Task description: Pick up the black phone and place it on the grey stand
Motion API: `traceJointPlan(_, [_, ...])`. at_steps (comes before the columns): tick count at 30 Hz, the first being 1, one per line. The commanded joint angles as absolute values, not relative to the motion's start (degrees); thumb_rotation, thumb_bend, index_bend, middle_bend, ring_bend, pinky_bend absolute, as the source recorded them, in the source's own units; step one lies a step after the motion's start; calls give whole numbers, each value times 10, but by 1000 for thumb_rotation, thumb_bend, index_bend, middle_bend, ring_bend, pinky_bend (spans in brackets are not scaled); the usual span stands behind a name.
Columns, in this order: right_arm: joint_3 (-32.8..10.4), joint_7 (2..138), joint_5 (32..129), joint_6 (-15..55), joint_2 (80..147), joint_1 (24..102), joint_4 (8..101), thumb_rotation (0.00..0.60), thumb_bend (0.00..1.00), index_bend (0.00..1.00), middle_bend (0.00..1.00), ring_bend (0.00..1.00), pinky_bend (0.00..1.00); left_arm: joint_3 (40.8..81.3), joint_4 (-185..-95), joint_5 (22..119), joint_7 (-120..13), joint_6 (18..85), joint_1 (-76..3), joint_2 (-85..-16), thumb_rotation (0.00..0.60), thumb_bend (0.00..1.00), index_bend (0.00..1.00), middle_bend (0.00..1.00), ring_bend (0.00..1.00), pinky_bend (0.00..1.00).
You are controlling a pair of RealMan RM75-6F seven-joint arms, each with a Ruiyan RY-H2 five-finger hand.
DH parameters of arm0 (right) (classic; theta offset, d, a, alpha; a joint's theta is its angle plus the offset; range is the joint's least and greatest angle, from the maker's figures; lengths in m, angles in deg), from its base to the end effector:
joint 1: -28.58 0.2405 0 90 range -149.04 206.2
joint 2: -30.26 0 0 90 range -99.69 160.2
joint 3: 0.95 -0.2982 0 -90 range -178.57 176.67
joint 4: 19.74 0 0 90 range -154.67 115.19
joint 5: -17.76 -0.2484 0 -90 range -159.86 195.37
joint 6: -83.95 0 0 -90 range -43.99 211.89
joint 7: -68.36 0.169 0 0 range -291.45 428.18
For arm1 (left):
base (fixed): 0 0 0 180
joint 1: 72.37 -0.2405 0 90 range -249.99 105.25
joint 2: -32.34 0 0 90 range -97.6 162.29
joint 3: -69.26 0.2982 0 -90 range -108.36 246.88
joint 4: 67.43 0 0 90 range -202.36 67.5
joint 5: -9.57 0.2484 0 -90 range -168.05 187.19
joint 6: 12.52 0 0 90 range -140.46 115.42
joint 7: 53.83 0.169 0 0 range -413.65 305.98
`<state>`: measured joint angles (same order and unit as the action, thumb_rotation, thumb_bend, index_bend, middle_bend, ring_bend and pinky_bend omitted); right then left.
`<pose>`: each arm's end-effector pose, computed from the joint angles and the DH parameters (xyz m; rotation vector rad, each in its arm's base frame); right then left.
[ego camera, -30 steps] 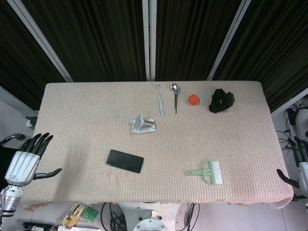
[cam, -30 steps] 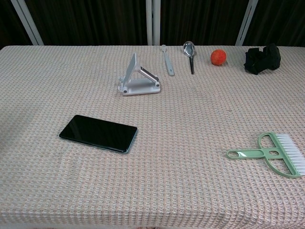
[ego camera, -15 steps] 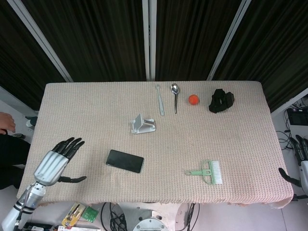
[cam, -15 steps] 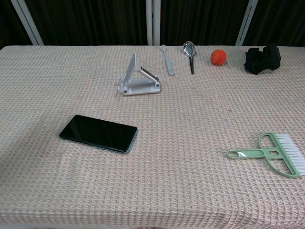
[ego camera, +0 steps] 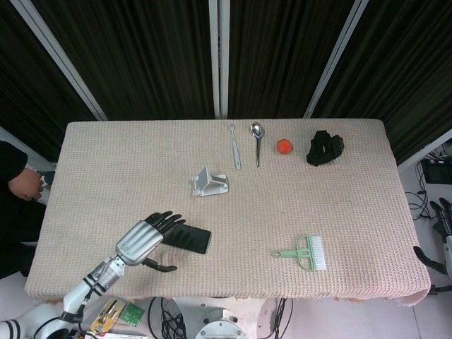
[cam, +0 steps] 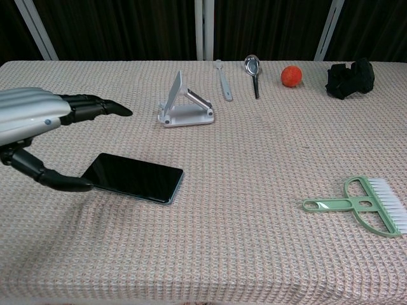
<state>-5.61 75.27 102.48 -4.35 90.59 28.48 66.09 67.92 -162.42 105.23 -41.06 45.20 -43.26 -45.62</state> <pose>-0.4063 -0.1874 0.1989 1.2805 -0.8421 0.8493 -0.2053 0.2860 -0.0318 -2.1687 -0.7533 -0.9827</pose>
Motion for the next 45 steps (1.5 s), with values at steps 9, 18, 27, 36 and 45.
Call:
traceJointPlan(9, [-55, 758, 1021, -41, 907, 282, 651, 600, 127, 0, 0, 0, 0, 672, -1584, 989, -357, 379, -381, -526, 204, 15, 54, 63, 71, 201])
traceJointPlan(18, [-56, 754, 1019, -42, 905, 281, 654, 600, 128, 0, 0, 0, 0, 662, -1531, 954, -328, 366, -359, -570, 270, 15, 67, 61, 71, 201])
traceJointPlan(27, [-56, 747, 1018, -38, 902, 284, 659, 600, 128, 0, 0, 0, 0, 664, -1518, 913, -304, 350, -347, -574, 337, 16, 113, 58, 69, 201])
traceJointPlan(36, [-55, 737, 1019, -31, 904, 287, 665, 600, 128, 0, 0, 0, 0, 667, -1508, 909, -312, 361, -339, -580, 472, 48, 172, 57, 69, 201])
traceJointPlan(45, [-55, 734, 1016, -31, 902, 286, 666, 600, 128, 0, 0, 0, 0, 670, -1492, 901, -313, 356, -328, -592, 544, 95, 190, 57, 69, 201])
